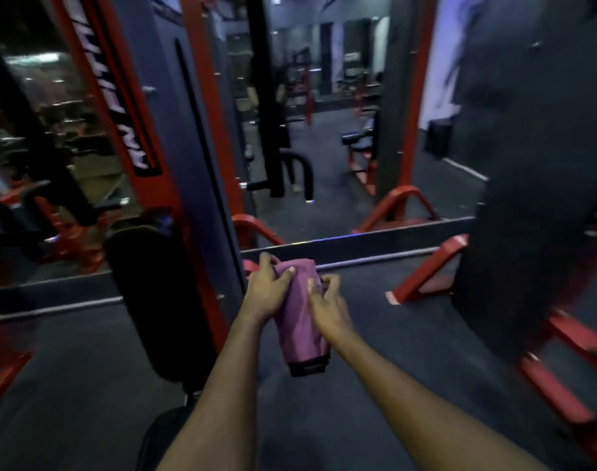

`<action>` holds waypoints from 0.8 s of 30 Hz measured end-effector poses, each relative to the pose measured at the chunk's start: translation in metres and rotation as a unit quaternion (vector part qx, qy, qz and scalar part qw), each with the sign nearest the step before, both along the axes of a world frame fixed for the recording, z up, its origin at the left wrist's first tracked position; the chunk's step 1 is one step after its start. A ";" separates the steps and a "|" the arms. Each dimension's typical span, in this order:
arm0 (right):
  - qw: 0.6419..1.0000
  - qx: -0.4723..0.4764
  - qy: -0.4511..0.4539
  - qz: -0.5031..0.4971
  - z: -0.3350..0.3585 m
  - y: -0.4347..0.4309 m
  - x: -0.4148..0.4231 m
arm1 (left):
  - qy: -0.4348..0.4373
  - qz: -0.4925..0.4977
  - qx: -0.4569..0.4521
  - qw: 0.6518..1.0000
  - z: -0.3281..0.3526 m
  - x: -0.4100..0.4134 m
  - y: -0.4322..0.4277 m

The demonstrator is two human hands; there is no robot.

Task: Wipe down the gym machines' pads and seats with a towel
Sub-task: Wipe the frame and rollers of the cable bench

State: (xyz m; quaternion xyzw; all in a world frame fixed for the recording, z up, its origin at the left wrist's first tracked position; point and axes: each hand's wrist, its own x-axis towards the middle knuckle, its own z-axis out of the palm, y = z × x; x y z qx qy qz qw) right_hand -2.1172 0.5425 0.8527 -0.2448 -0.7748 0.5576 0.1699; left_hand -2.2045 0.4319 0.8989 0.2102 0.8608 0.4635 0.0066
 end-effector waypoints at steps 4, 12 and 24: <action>0.995 0.024 0.014 -0.097 -0.004 0.038 0.039 | -0.011 -0.102 0.007 0.995 -0.007 0.013 0.059; 0.961 0.058 0.005 -0.272 -0.007 0.127 0.151 | -0.032 -0.303 -0.011 0.953 -0.010 0.094 0.195; 0.869 0.090 0.002 -0.486 -0.011 0.260 0.350 | -0.017 -0.516 -0.041 0.856 0.005 0.282 0.384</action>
